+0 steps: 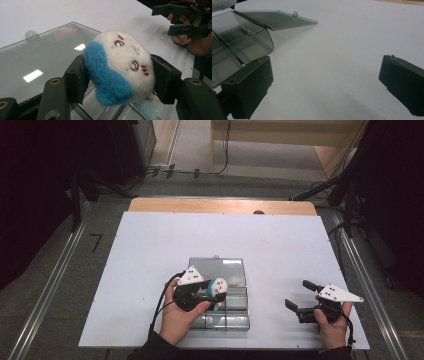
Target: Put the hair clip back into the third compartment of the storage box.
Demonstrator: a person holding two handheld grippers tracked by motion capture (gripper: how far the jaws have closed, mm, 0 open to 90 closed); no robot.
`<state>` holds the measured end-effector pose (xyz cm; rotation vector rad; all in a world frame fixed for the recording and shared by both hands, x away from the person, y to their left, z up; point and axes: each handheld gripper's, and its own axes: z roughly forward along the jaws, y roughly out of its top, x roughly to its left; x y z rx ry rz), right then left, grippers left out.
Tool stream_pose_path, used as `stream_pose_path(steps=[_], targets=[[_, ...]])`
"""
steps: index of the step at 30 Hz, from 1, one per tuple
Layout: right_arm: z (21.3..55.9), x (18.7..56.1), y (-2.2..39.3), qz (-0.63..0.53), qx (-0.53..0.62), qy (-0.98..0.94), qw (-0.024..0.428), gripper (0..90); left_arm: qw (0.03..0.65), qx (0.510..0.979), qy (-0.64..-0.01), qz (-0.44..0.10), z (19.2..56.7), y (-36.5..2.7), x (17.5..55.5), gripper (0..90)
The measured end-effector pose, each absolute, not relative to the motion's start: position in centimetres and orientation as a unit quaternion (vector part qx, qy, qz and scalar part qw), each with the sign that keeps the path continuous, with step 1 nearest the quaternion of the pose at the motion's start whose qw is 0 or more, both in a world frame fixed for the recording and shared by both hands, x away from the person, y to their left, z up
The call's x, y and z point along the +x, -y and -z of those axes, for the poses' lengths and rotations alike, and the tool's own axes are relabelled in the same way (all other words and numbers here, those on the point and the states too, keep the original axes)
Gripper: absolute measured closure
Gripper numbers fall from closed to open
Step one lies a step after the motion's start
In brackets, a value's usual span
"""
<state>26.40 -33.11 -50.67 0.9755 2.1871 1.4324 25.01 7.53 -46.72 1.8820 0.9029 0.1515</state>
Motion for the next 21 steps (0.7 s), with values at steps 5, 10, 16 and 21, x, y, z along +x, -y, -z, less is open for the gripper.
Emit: stream_pose_path(steps=[5, 10, 16, 21], targets=[[50.7, 26.4, 33.1, -0.505, 0.344, -0.772, 0.175, 0.0, 0.501, 0.78, -0.37, -0.063, 46.8, -7.2, 25.1, 36.9], [50.7, 26.4, 33.1, -0.505, 0.344, -0.772, 0.175, 0.0, 0.498, 0.782, -0.369, -0.061, 46.8, -6.8, 25.2, 36.8], [50.7, 26.4, 33.1, -0.505, 0.343, -0.772, 0.175, 0.0, 0.498, 0.784, -0.366, -0.058, 46.9, -6.4, 25.3, 36.9], [50.7, 26.4, 33.1, -0.504, 0.343, -0.773, 0.176, 0.0, 0.495, 0.786, -0.366, -0.056, 47.0, -6.2, 25.5, 36.8]])
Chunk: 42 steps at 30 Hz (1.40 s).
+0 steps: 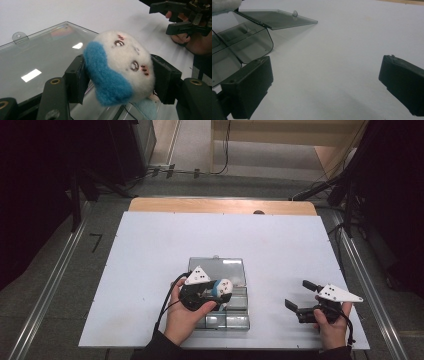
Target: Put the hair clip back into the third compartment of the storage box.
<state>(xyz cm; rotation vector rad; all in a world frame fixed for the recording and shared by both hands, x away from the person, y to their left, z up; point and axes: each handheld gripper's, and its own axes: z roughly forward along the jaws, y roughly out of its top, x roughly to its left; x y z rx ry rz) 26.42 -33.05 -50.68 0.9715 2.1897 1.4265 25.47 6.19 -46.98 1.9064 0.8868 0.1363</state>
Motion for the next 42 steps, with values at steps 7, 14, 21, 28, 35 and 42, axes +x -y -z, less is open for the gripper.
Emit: stream_pose_path(steps=[7, 14, 21, 28, 35, 42], targets=[[50.7, 26.4, 33.0, -0.503, 0.343, -0.774, 0.176, 0.0, 0.49, 0.79, -0.364, -0.053, 47.0, -5.7, 25.7, 36.6], [50.7, 26.4, 33.0, -0.502, 0.342, -0.775, 0.176, 0.0, 0.489, 0.794, -0.358, -0.047, 47.0, -5.1, 25.7, 36.6], [50.7, 26.4, 33.0, -0.501, 0.342, -0.775, 0.177, 0.0, 0.481, 0.803, -0.35, -0.043, 47.1, -4.5, 25.9, 36.5], [50.7, 26.4, 32.9, -0.501, 0.342, -0.775, 0.177, 0.0, 0.474, 0.808, -0.346, -0.042, 47.2, -4.1, 26.0, 36.5], [50.7, 26.4, 32.9, -0.5, 0.342, -0.776, 0.177, 0.0, 0.465, 0.819, -0.335, -0.038, 47.6, -3.7, 26.1, 36.1], [50.7, 26.4, 32.9, -0.499, 0.342, -0.776, 0.177, 0.0, 0.462, 0.822, -0.331, -0.031, 47.7, -3.5, 26.2, 35.5]])
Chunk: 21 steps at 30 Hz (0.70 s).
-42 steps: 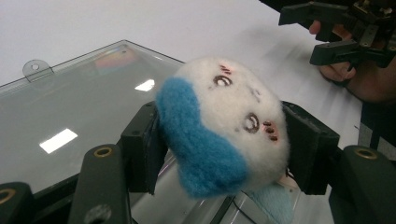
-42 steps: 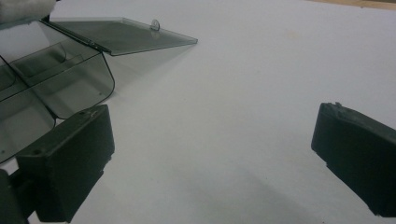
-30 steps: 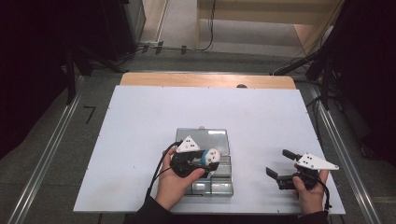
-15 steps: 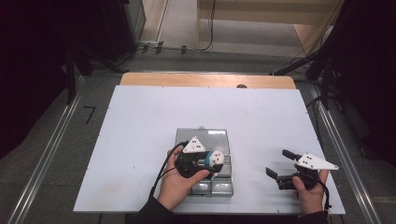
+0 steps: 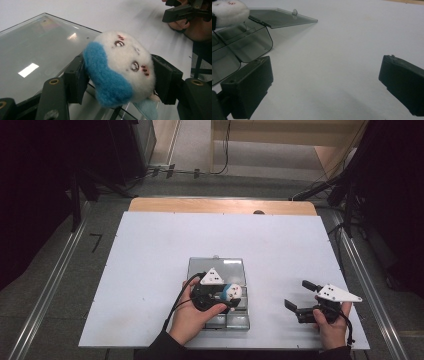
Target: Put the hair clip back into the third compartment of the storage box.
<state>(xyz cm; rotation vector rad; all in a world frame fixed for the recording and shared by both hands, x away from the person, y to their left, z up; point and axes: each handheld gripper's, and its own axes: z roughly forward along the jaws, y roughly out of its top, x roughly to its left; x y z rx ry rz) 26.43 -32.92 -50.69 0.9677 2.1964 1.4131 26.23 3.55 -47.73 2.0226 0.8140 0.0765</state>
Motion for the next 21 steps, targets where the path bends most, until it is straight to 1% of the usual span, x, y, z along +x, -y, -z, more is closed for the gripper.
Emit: stream_pose_path(steps=[9, 18, 21], targets=[[50.69, 26.43, 32.92, -0.499, 0.342, -0.776, 0.177, 0.0, 0.444, 0.837, -0.317, -0.031, 47.97, -3.05, 26.24, 35.0], [50.7, 26.43, 32.89, -0.498, 0.343, -0.776, 0.178, 0.0, 0.43, 0.849, -0.304, -0.039, 48.17, -2.58, 26.11, 31.4], [50.7, 26.43, 32.88, -0.498, 0.343, -0.776, 0.178, 0.0, 0.426, 0.851, -0.304, -0.041, 48.15, -2.61, 26.11, 28.2]])
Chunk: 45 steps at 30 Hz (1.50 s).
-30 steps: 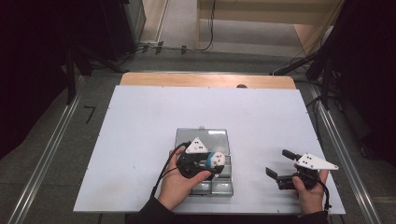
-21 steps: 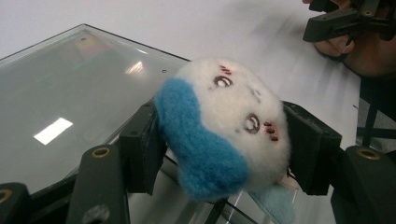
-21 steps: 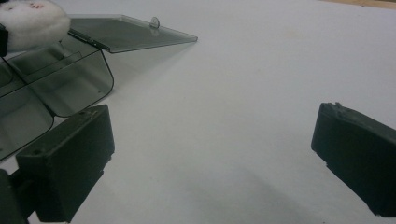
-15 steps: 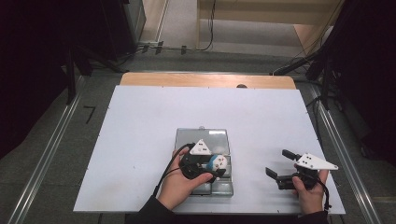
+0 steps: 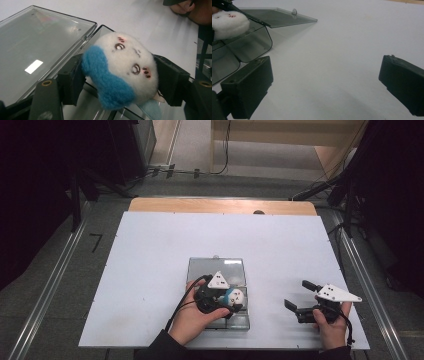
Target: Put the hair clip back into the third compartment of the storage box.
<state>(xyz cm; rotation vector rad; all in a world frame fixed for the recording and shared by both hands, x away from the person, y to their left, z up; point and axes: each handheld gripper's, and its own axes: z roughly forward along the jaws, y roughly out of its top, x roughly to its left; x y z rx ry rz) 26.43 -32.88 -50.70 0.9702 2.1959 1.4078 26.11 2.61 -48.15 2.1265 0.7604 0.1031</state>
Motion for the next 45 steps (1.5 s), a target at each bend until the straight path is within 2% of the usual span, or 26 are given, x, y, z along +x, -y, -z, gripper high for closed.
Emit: stream_pose_path(steps=[11, 16, 18, 24, 28, 30, 36, 40, 42, 45], targets=[[50.7, 26.4, 32.9, -0.497, 0.343, -0.777, 0.178, 0.0, 0.431, 0.847, -0.309, -0.044, 48.0, -2.8, 26.0, 23.3], [50.7, 26.4, 32.9, -0.496, 0.343, -0.777, 0.179, 0.0, 0.445, 0.835, -0.318, -0.057, 47.8, -3.4, 25.8, 25.5], [50.7, 26.4, 32.9, -0.496, 0.343, -0.777, 0.179, 0.0, 0.454, 0.828, -0.323, -0.056, 47.7, -3.8, 25.8, 33.3], [50.7, 26.5, 32.8, -0.496, 0.342, -0.778, 0.179, 0.0, 0.468, 0.818, -0.331, -0.041, 47.5, -4.5, 25.7, 66.9], [50.7, 26.5, 32.8, -0.495, 0.342, -0.779, 0.178, 0.0, 0.455, 0.831, -0.317, -0.027, 47.7, -4.3, 25.7, 79.5], [50.7, 26.4, 32.8, -0.494, 0.342, -0.779, 0.178, 0.0, 0.445, 0.835, -0.321, -0.028, 47.8, -4.1, 25.8, 82.7], [50.7, 26.4, 32.8, -0.493, 0.342, -0.78, 0.179, 0.0, 0.401, 0.858, -0.322, -0.021, 48.2, -3.2, 26.4, 85.3], [50.7, 26.4, 32.8, -0.493, 0.342, -0.78, 0.178, 0.0, 0.404, 0.854, -0.328, -0.015, 48.3, -3.3, 26.5, 85.3], [50.7, 26.4, 32.7, -0.493, 0.342, -0.78, 0.179, 0.0, 0.405, 0.852, -0.331, -0.018, 48.3, -3.3, 26.5, 82.4], [50.7, 26.4, 32.8, -0.493, 0.342, -0.78, 0.178, 0.0, 0.42, 0.845, -0.331, -0.024, 48.1, -3.6, 26.4, 70.8]])
